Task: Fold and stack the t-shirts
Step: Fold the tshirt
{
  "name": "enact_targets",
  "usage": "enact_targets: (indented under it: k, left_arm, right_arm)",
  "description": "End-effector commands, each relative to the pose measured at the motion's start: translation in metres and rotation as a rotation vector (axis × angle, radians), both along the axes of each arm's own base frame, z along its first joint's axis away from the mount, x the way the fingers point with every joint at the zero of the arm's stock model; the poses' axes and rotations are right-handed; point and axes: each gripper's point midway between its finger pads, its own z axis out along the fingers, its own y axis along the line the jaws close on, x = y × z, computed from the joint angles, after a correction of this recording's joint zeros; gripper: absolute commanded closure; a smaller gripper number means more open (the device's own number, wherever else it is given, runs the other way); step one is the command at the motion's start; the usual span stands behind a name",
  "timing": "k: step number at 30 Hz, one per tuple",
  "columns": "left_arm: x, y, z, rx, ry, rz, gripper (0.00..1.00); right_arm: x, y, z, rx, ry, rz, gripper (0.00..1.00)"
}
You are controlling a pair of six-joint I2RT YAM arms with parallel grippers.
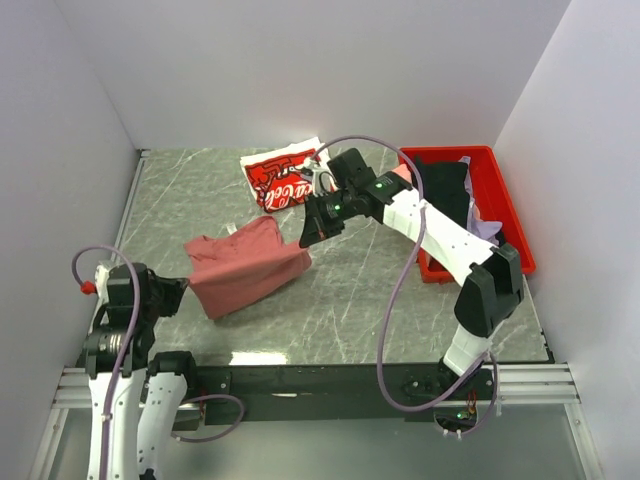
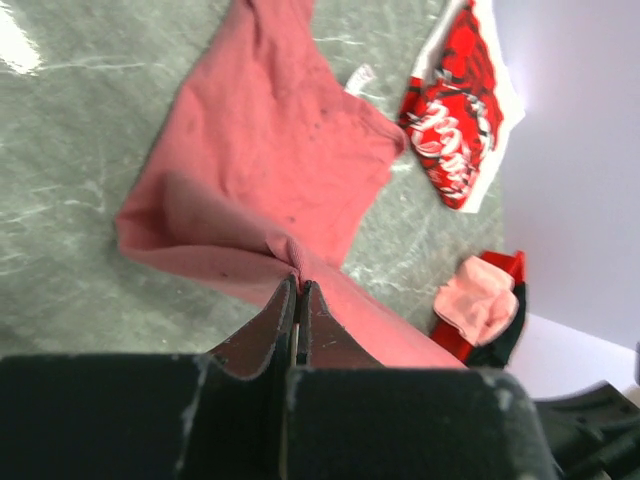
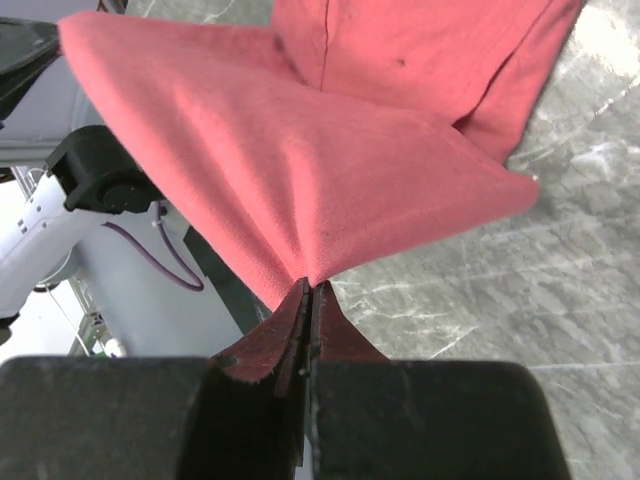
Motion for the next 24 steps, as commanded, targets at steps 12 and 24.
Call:
enact_targets:
  k: [12, 24]
  left_arm:
    - [0.043, 0.044, 0.020, 0.129, -0.017, 0.197, 0.99]
    - [0.085, 0.052, -0.002, 0.160, 0.031, 0.205, 1.00]
  right_arm:
    - [0.070, 0.040, 0.013, 0.046, -0.091, 0.003, 1.00]
    - [0.118, 0.049, -0.020, 0.083, -0.025, -0.037, 1.00]
